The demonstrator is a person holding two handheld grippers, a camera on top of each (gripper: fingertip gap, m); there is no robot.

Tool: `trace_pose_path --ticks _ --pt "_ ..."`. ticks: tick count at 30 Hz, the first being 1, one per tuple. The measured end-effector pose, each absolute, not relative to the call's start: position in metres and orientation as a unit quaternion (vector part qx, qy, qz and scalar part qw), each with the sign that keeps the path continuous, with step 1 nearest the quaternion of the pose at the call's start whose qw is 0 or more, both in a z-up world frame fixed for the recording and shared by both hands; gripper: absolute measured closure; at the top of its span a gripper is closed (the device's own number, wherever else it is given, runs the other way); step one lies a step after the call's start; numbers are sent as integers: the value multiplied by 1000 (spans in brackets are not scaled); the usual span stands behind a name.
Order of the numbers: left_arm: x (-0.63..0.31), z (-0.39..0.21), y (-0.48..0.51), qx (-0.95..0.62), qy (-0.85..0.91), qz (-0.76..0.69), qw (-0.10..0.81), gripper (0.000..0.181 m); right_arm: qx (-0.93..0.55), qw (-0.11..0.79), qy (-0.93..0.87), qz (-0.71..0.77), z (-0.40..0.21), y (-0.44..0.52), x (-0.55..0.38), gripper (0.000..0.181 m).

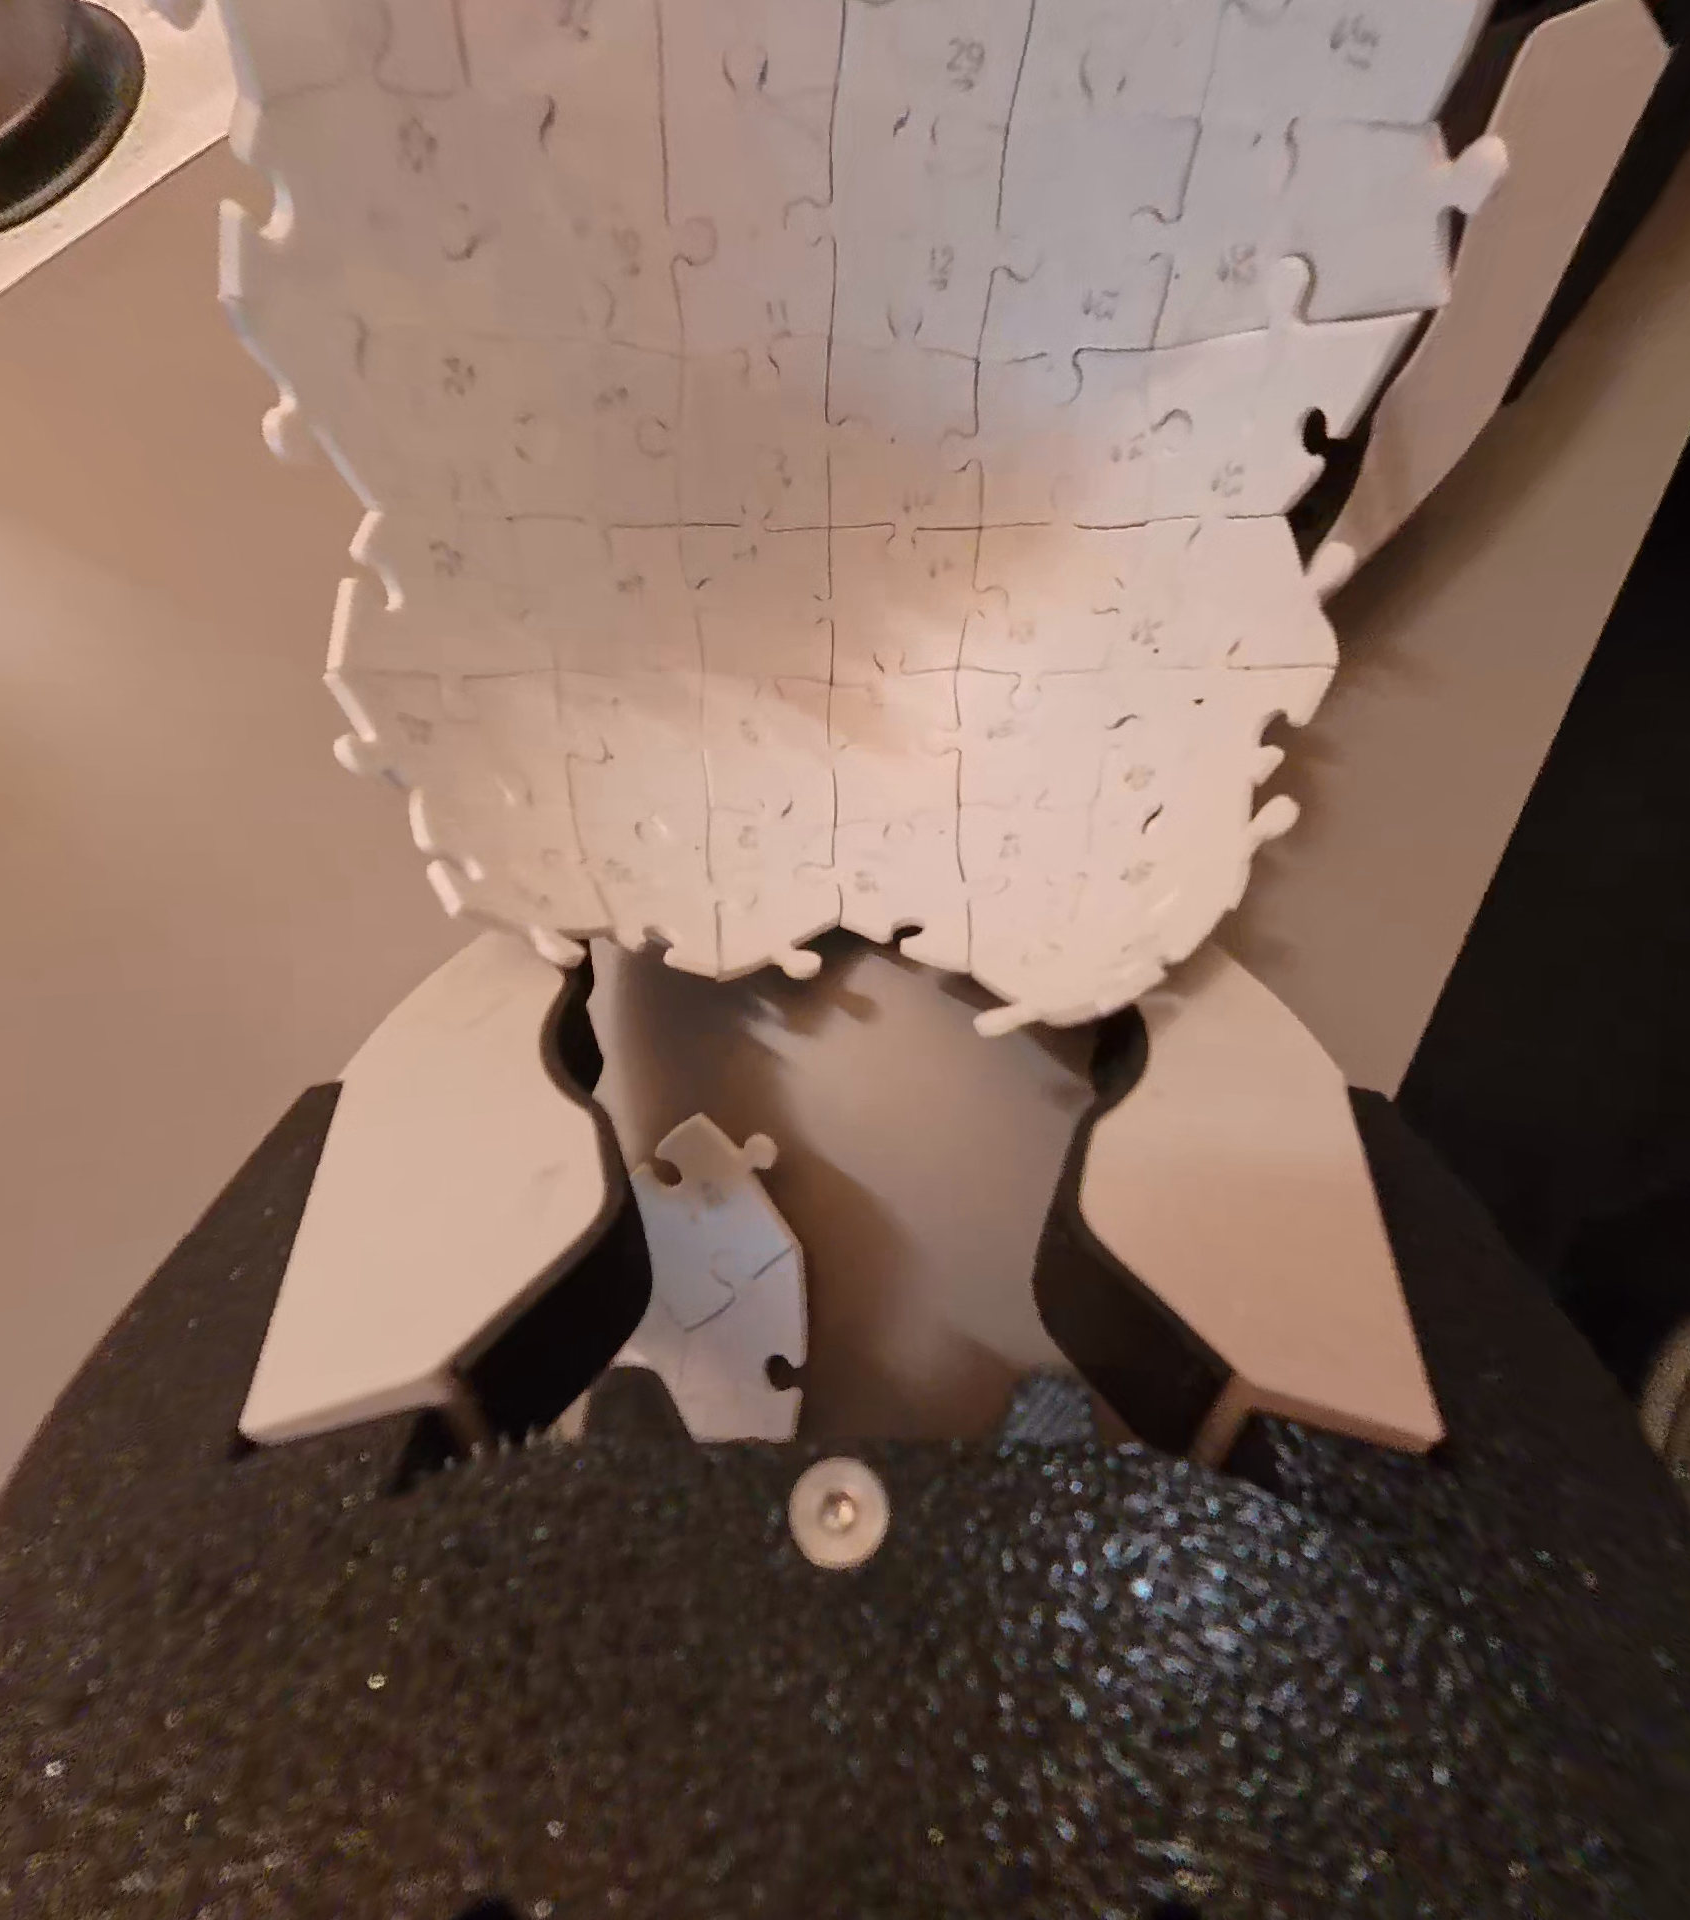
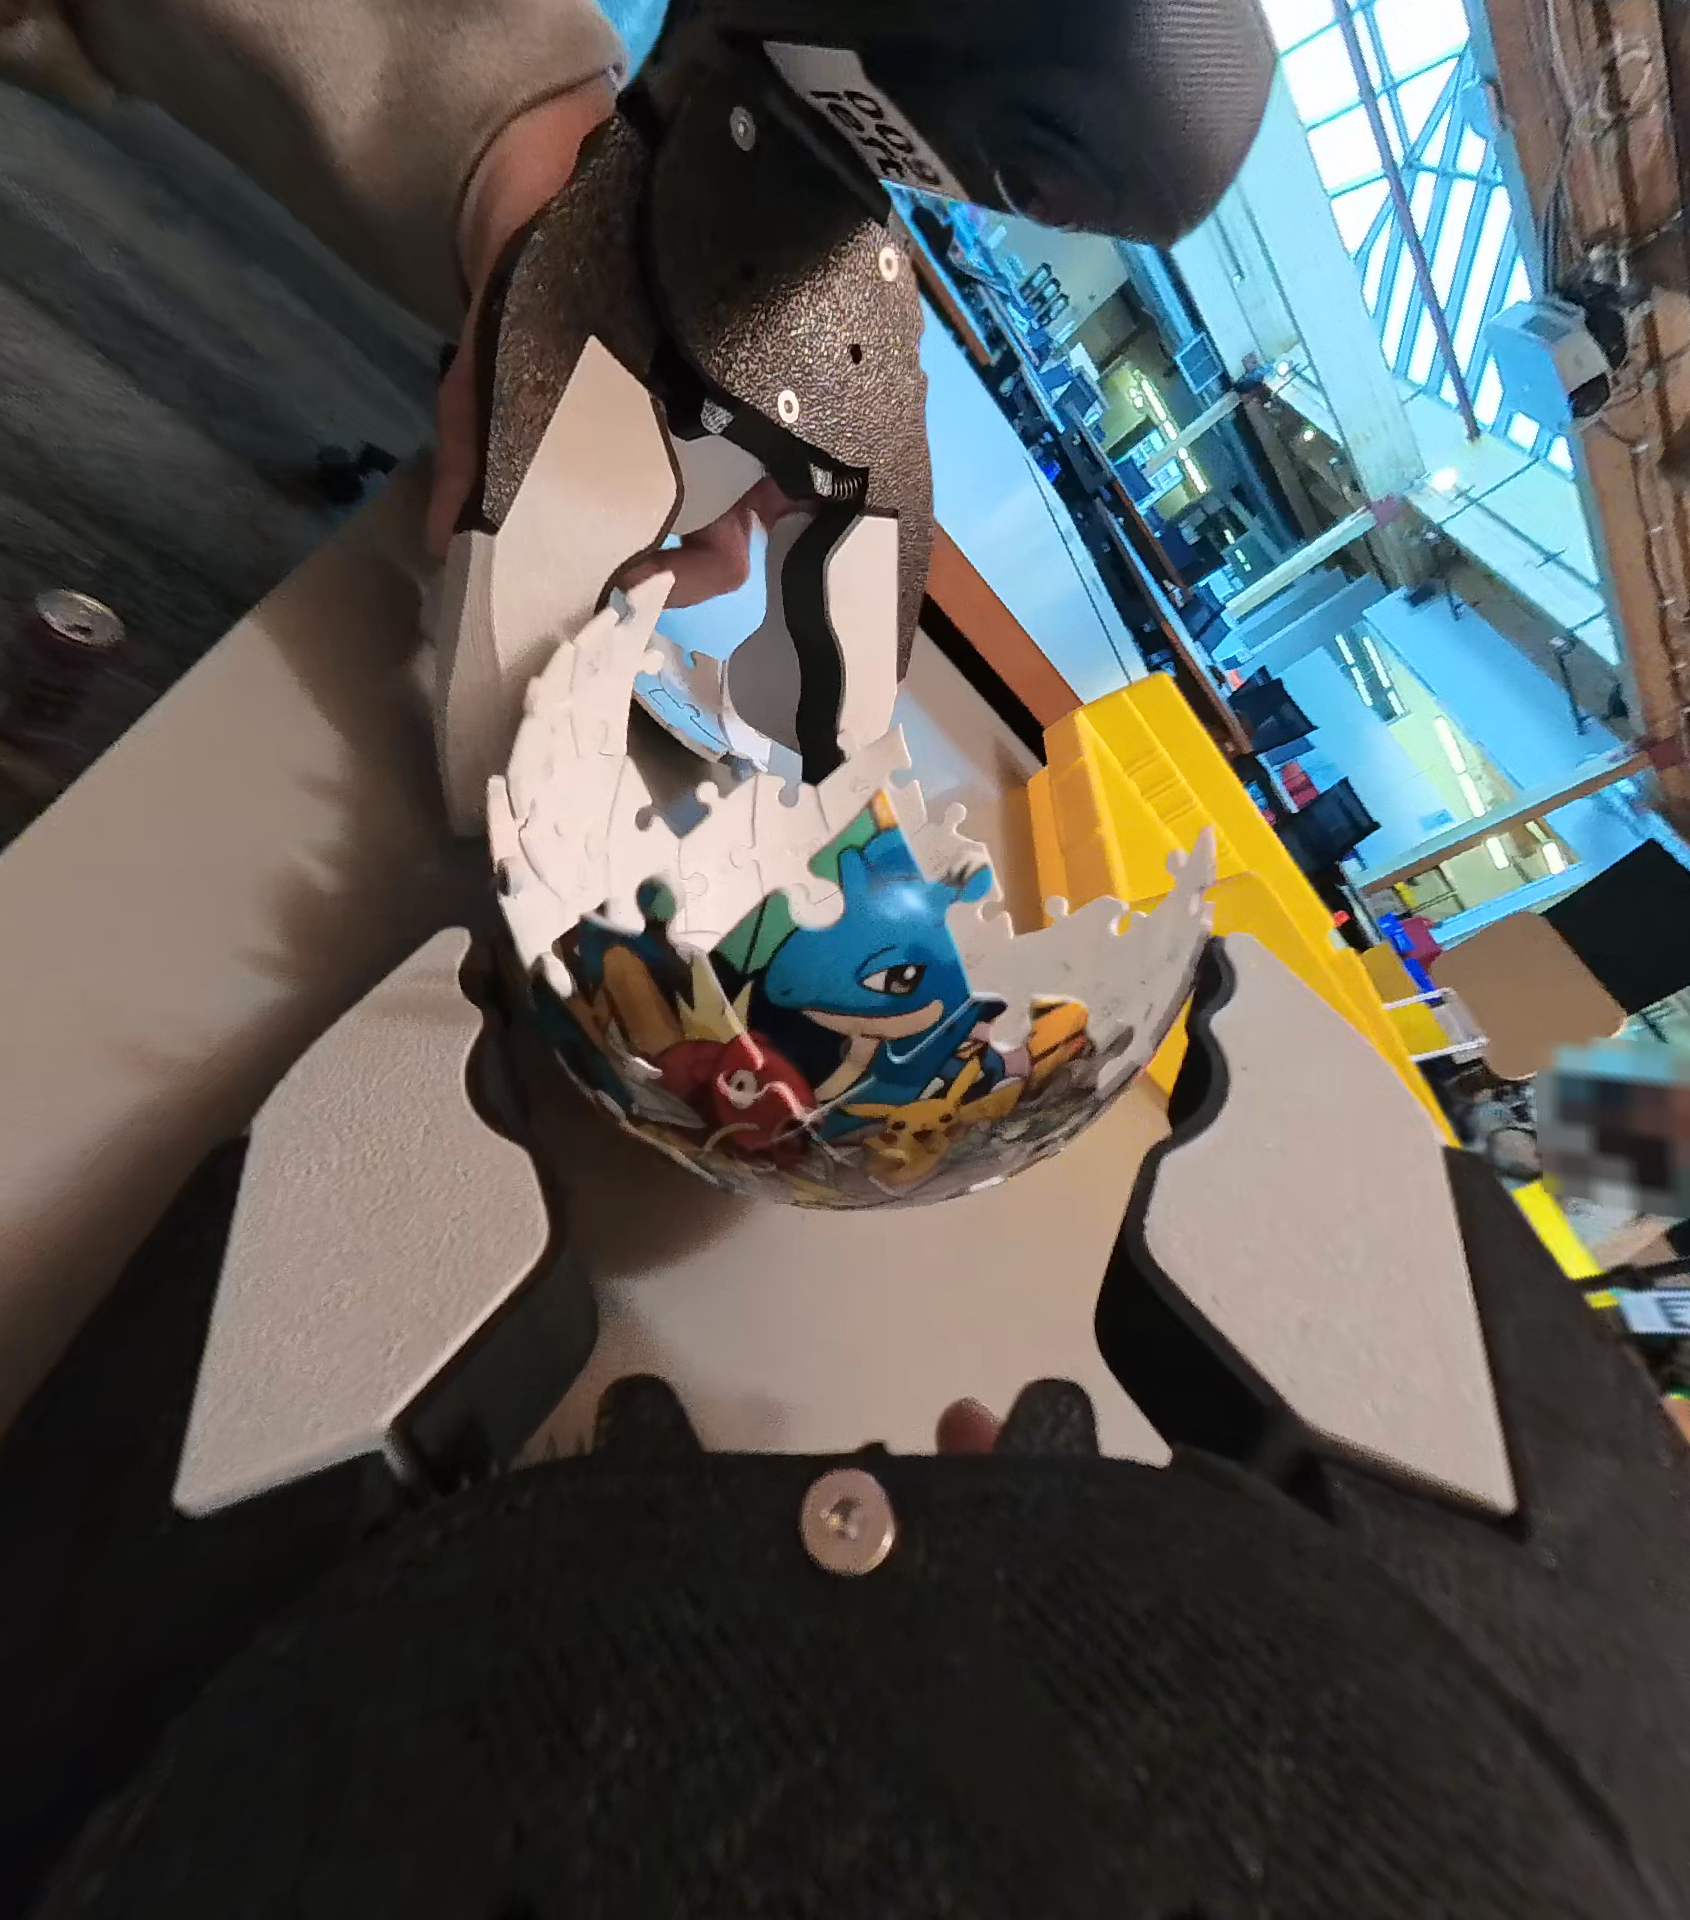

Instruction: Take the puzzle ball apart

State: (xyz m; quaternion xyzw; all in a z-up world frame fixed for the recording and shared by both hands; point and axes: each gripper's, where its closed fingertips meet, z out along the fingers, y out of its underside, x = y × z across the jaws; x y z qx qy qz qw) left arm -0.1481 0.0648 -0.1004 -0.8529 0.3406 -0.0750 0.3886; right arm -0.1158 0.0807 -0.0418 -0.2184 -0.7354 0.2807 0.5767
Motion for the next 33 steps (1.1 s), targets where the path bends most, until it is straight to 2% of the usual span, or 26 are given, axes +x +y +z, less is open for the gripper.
trace_pose_path --ticks 6,17,28,33 --pt "-145 -100 64 -857 334 -94 382 91 -234 568 -733 292 -42 83 -115 56" --pt "-129 -100 62 -872 288 -155 363 70 -241 577 -728 281 -42 83 -115 59" --pt "-132 -99 67 -875 276 -134 373 71 -259 574 -725 281 -43 86 -116 59" --pt "-133 -100 69 -876 276 -128 375 73 -284 544 -730 302 -45 85 -113 49"
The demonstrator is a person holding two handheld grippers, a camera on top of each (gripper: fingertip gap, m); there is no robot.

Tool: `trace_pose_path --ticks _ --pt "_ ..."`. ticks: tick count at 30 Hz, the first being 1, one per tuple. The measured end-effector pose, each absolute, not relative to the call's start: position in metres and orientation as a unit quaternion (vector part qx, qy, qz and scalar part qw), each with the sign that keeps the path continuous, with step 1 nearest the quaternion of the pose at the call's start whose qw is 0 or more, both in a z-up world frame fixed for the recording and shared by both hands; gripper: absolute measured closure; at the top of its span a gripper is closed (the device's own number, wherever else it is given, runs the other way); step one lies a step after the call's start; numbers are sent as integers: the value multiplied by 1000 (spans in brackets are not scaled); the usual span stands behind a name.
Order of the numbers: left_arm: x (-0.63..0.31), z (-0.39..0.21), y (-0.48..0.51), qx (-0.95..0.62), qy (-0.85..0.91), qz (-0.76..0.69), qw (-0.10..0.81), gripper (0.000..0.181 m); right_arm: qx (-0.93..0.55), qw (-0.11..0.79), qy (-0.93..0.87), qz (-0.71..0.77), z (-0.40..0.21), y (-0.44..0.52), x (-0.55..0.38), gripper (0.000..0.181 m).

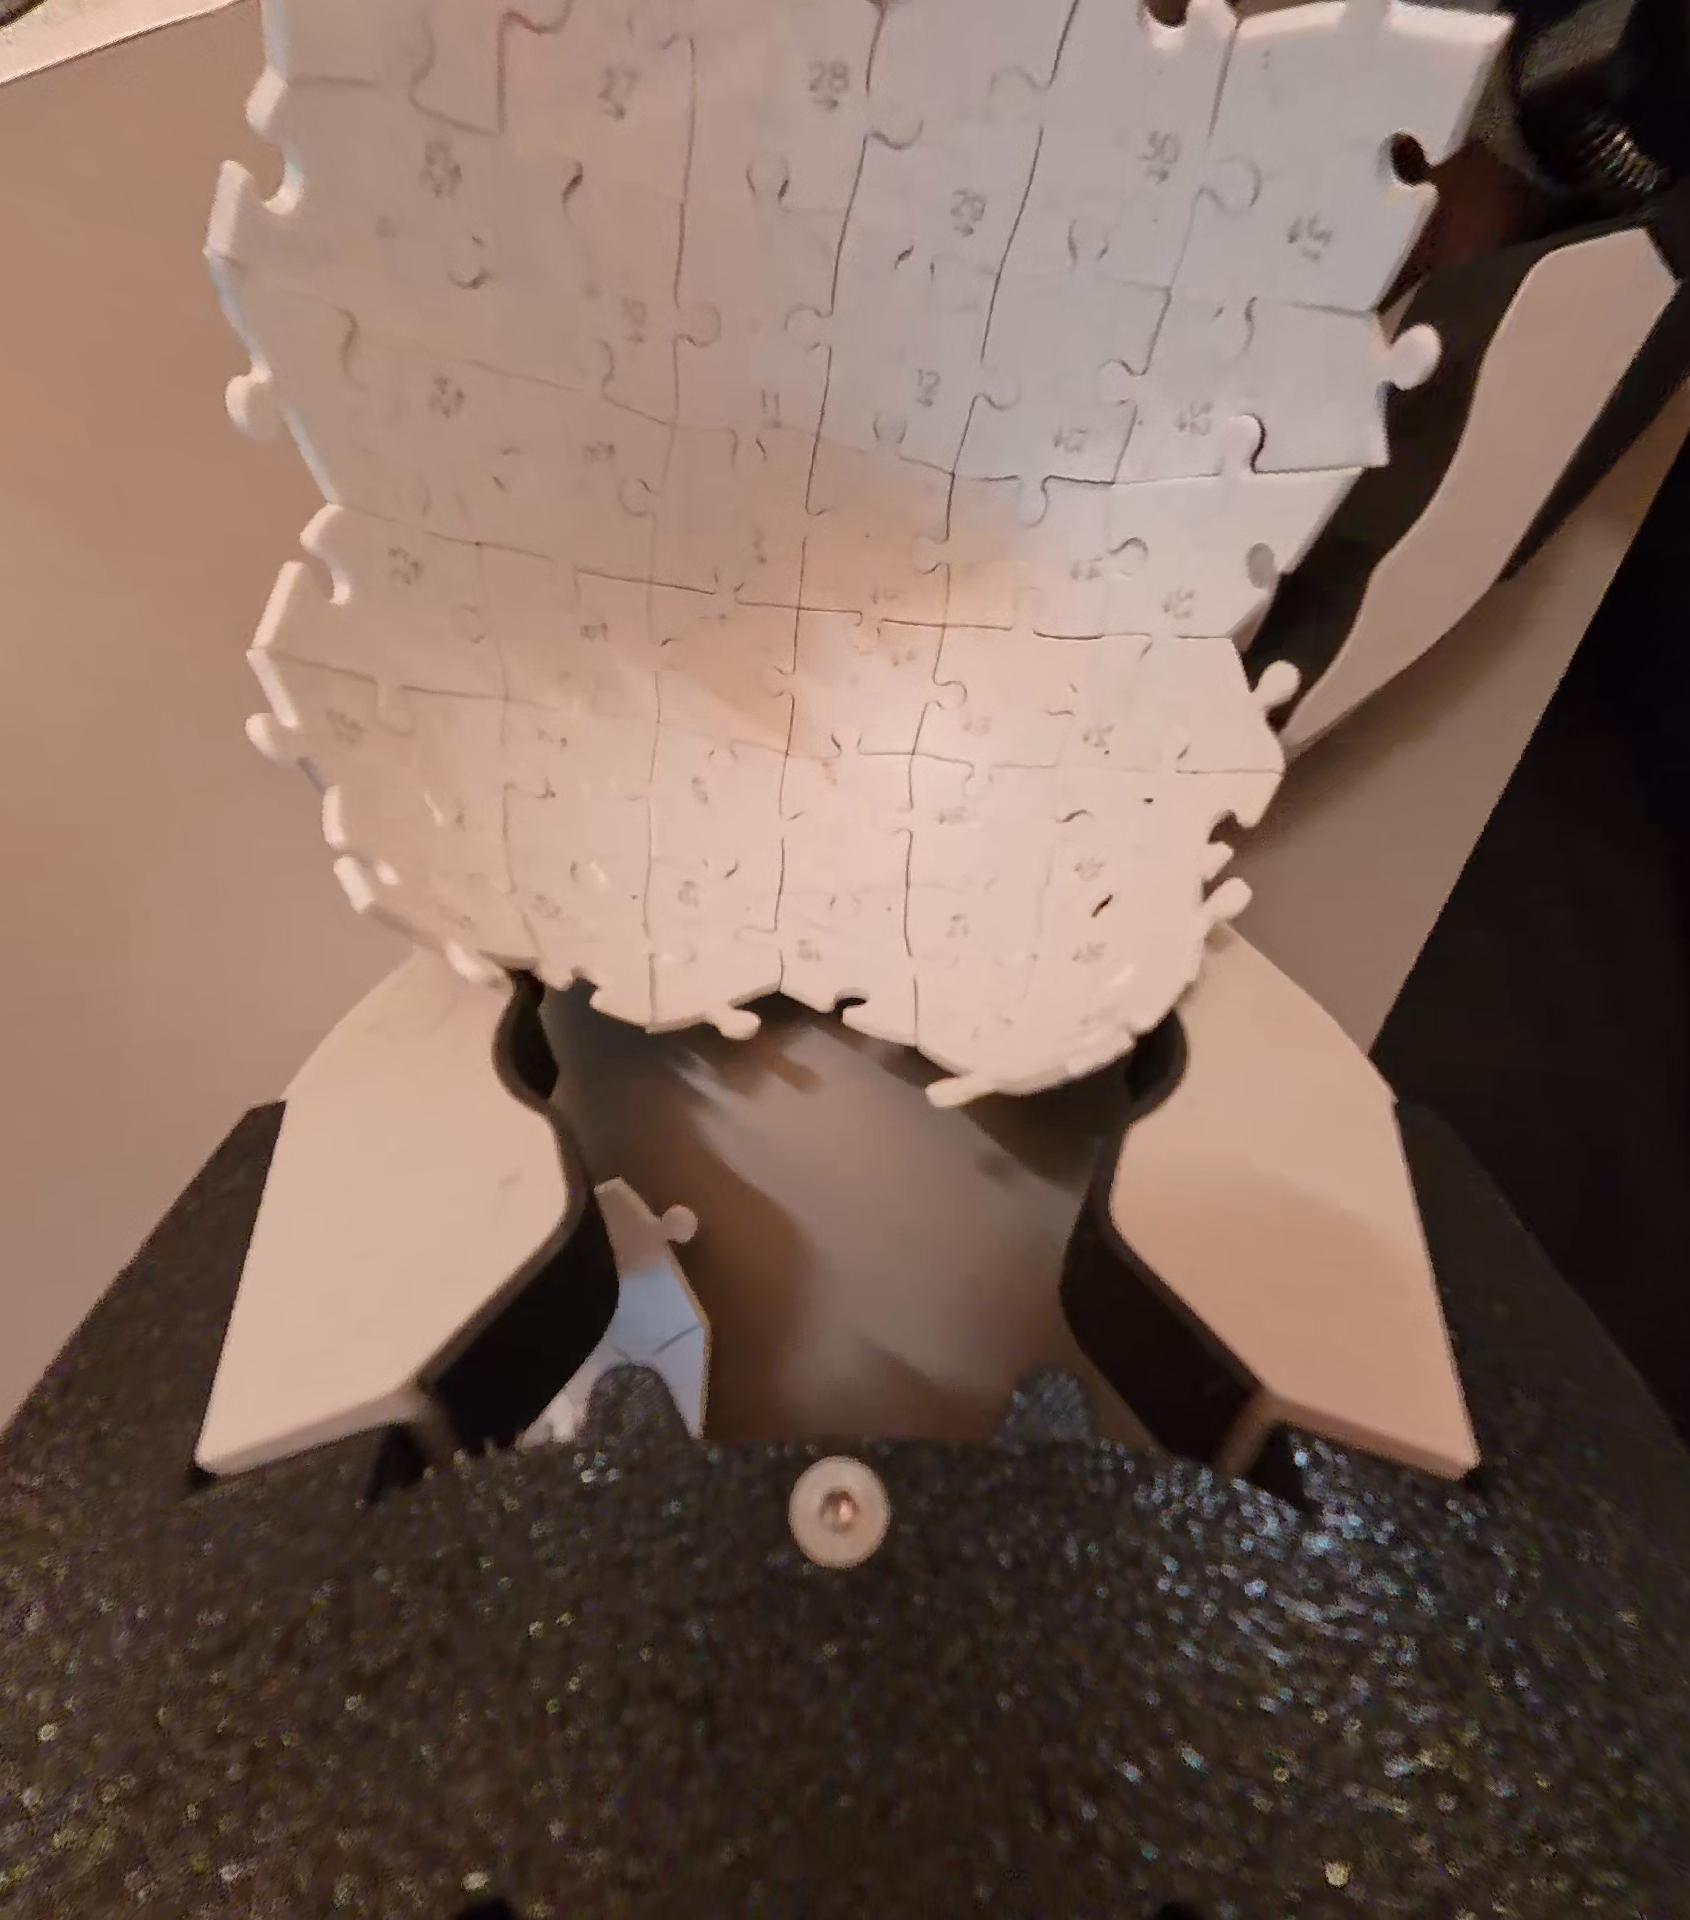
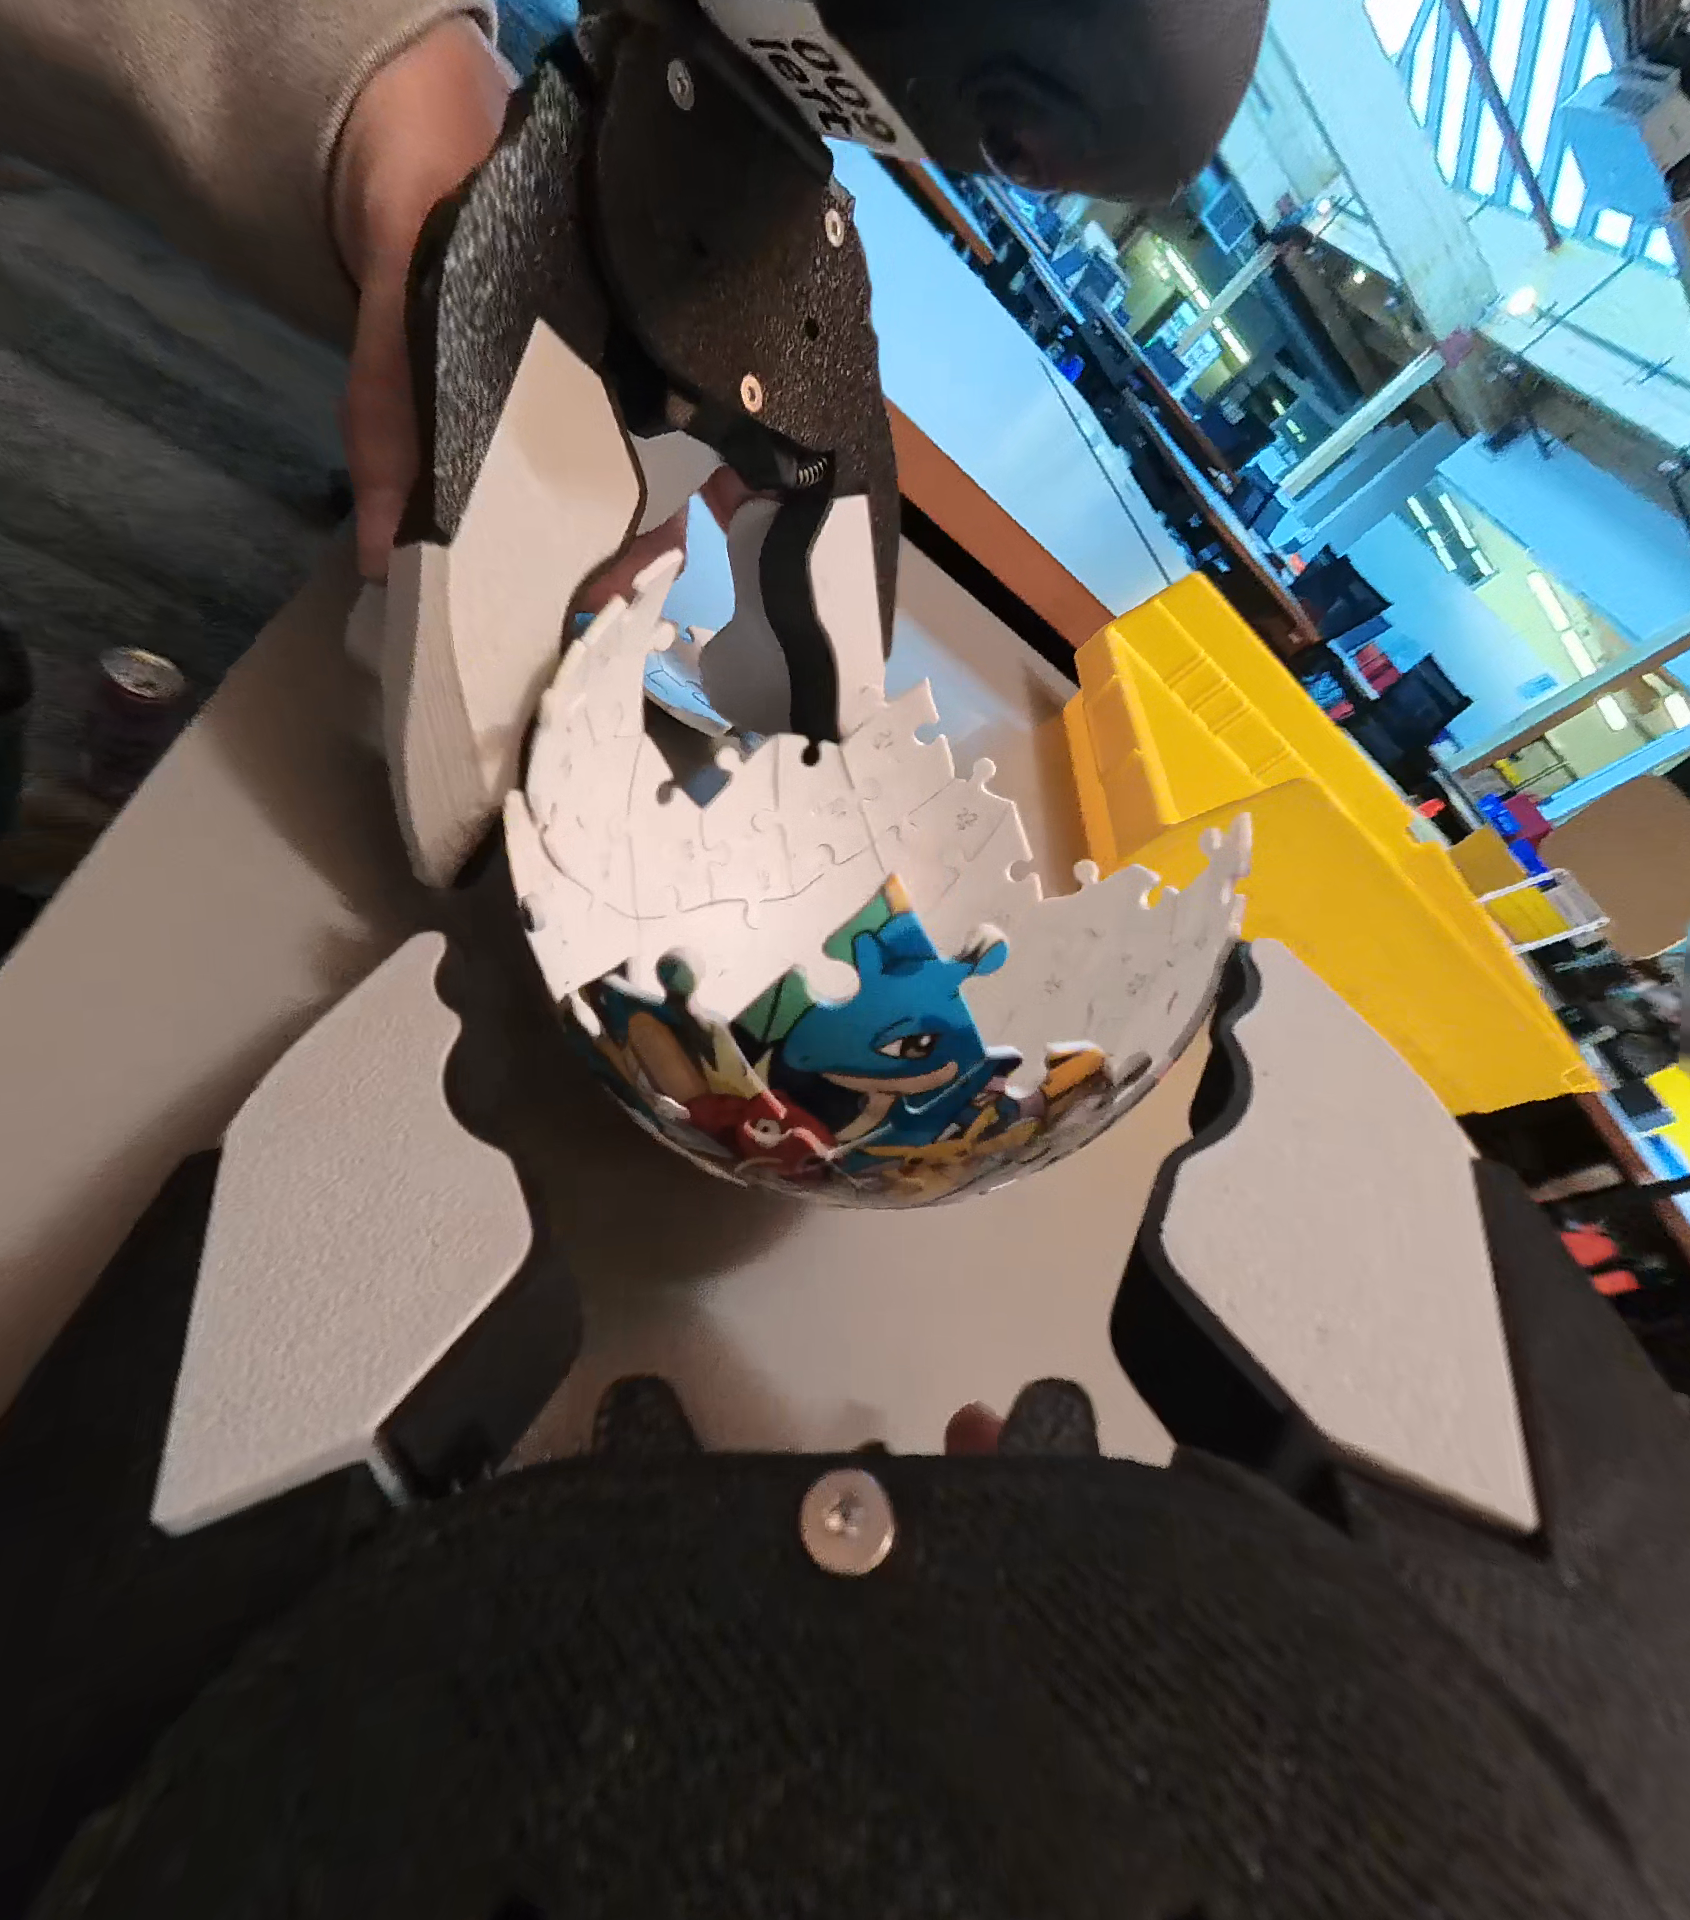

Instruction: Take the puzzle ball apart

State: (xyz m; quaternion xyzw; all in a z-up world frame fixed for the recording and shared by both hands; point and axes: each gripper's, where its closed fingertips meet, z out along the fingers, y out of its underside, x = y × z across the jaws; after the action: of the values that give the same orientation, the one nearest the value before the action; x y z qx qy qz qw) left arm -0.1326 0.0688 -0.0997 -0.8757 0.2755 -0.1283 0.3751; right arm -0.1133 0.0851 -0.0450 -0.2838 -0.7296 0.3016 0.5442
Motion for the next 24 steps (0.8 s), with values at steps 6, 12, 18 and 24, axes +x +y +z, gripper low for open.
trace_pose_path --ticks 6,12,18,24 --pt "-133 -102 70 -879 277 -122 369 76 -288 518 -738 323 -47 82 -109 40" --pt "-133 -101 70 -877 276 -129 370 76 -314 498 -743 319 -51 87 -109 38" --pt "-133 -105 72 -880 285 -117 360 78 -353 470 -745 315 -57 98 -109 41" --pt "-132 -102 75 -877 286 -121 366 81 -362 454 -750 318 -59 102 -108 43"
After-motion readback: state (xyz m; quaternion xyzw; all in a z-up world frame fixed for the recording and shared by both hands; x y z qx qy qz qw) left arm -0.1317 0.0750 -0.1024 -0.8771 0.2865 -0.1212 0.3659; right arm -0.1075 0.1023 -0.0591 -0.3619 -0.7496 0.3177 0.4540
